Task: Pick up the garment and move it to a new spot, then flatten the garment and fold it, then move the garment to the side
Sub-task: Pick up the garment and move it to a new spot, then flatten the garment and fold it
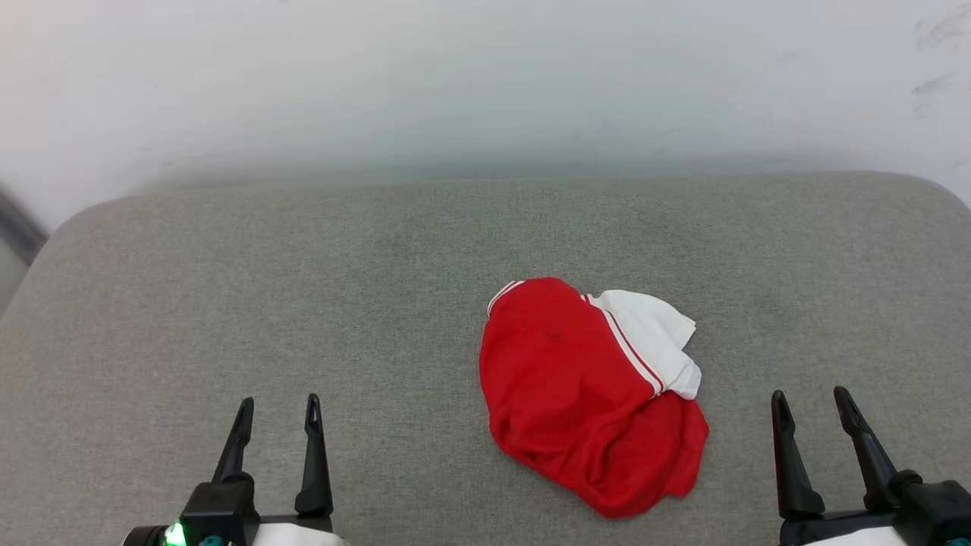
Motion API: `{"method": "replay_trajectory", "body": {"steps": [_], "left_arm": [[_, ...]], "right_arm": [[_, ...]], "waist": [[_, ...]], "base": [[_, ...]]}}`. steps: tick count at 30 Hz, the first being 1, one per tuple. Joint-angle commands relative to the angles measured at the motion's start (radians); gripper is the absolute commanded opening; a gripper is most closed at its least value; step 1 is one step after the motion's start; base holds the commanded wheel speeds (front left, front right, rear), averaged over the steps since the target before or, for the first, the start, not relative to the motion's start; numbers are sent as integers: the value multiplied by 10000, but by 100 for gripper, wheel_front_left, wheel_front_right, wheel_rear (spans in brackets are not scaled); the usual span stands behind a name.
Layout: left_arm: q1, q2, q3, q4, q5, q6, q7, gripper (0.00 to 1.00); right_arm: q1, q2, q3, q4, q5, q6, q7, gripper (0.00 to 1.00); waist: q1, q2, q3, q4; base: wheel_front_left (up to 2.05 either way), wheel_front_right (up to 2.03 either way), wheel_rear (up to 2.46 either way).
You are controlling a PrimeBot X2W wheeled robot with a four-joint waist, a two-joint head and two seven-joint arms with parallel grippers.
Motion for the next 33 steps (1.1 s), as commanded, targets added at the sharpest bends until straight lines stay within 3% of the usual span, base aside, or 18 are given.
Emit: {"method": "replay_trajectory", "body": {"steps": [1,18,33], "left_arm": [[129,-81,119,33,75,-106,-26,100],[423,-335,572,158,244,-638,-26,100],[257,-362,583,157,97,-601,-26,100]], "right_arm": [[120,20,10,33,18,-3,-20,100],[265,20,81,51,177,-3,-20,100],[-1054,20,-530,-817,-287,-3,-19,100]], "waist": [[1,0,-45,12],[1,0,-166,-2],[1,0,33,-9]], "base": [[0,0,0],[0,0,0],[0,0,0]]}}
